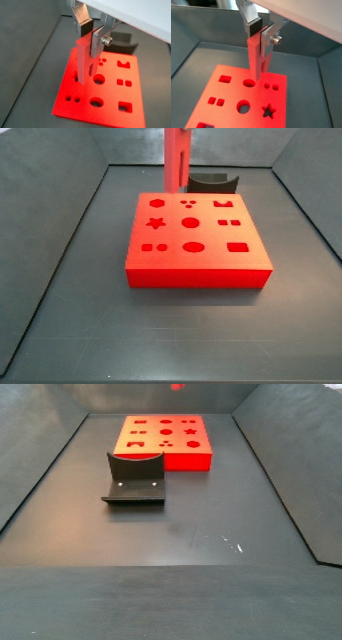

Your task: Insert the double-square object.

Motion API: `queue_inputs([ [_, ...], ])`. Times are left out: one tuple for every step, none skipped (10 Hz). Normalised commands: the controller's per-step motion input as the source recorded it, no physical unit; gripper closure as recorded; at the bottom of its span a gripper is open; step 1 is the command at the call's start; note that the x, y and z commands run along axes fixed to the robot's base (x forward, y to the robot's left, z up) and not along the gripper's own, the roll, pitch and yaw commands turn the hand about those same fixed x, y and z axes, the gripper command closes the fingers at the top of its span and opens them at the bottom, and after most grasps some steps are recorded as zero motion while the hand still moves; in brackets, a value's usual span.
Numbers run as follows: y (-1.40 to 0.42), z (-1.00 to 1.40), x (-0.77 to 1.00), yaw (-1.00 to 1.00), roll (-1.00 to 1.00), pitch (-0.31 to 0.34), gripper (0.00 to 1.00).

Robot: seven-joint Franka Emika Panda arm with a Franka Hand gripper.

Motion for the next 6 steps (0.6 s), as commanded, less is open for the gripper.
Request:
queue_inputs([
  [0.04,-0.57,0.49,-0.76,0.14,0.000,1.00],
  [0.12,-0.50,0.64,-0.63,0.19,0.003,1.00],
  [0.15,-0.42,0.60,-0.47,0.34,0.000,1.00],
  [0.13,-0.40,0.60,-0.46,0.36,0.000,1.00],
  [0.12,-0.37,0.56,-0.49,0.35,0.000,1.00],
  [0.10,-0.29,0.53,-0.54,0.31,0.000,1.00],
])
